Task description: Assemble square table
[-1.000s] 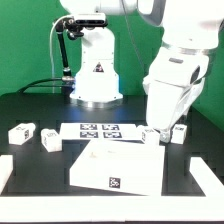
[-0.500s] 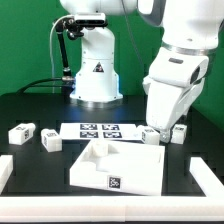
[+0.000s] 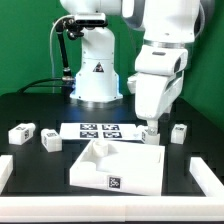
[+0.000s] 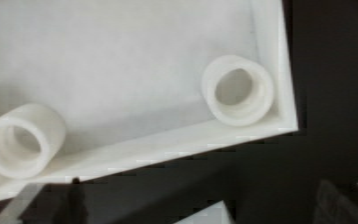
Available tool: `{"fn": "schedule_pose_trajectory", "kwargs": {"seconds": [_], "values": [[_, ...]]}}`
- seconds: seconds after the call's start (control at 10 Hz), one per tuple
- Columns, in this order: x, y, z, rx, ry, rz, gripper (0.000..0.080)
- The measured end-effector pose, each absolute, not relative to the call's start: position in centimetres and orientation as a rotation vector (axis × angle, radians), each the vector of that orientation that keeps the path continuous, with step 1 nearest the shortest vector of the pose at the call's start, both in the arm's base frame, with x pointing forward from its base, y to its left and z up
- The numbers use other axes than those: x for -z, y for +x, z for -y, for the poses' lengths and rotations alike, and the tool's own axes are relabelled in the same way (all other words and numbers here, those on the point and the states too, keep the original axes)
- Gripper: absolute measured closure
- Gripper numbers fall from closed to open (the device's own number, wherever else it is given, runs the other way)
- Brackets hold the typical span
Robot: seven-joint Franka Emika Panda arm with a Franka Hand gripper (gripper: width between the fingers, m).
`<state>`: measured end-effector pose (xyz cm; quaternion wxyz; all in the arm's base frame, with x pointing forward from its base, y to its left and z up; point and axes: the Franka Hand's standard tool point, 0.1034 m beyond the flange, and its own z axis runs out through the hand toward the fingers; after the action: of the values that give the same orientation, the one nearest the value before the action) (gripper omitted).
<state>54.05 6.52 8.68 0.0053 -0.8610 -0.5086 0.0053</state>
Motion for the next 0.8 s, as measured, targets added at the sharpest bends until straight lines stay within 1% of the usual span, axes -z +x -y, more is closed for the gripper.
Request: {"fn": "schedule_pose_trajectory", "kwargs": {"seconds": [0.1, 0.5, 0.8], "values": [[-8.7, 54.0, -6.0, -0.02, -2.699, 1.589, 0.015], [-8.5, 54.0, -6.1, -0.022, -2.698, 1.586, 0.015], [-7.6, 52.8, -6.1, -0.013, -2.696, 1.59, 0.015]]}}
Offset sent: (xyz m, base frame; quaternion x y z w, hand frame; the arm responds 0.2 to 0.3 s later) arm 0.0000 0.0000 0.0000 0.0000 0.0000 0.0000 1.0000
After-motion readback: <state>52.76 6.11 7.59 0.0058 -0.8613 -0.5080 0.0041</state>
